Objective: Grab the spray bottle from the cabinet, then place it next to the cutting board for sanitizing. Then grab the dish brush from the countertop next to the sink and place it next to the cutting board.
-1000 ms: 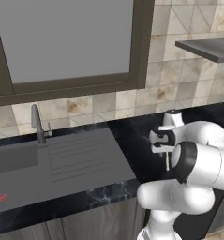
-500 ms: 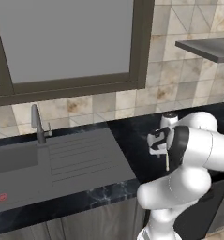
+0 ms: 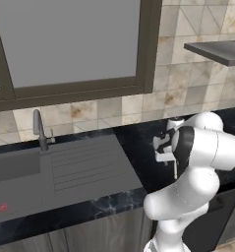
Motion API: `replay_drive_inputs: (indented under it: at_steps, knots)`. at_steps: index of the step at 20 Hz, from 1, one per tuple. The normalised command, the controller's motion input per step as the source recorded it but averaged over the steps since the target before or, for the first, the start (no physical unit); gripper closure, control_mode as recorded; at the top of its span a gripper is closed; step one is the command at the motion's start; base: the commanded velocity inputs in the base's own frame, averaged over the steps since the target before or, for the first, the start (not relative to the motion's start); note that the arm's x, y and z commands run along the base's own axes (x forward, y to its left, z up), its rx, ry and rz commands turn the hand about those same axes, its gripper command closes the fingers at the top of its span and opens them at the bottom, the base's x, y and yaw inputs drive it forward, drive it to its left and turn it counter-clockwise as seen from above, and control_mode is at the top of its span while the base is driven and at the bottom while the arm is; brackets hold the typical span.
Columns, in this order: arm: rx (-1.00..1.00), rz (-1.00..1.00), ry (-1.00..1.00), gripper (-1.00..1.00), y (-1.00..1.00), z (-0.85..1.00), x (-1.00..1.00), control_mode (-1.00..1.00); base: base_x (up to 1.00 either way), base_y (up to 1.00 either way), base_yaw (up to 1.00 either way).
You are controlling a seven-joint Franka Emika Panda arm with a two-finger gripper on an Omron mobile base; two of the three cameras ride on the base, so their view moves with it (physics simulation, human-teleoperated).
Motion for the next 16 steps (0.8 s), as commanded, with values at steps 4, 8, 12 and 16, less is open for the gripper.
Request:
replay_drive_inputs:
  at_steps: [4,8,12,16]
  knots:
    - [0.00,0.00,0.00,1.00,0.00,-0.12,0.00,-1.00,0.00,0.00,0.00]
    - [0.00,0.00,-0.23,1.00,0.08,0.05,-0.34,-1.00,0.00,0.00,0.00]
    - [0.00,0.00,-0.27,1.00,0.07,0.38,-0.47,-1.00,0.00,0.00,0.00]
    - [0.00,0.00,-0.39,1.00,0.20,0.83,-0.56,-1.00,0.00,0.00,0.00]
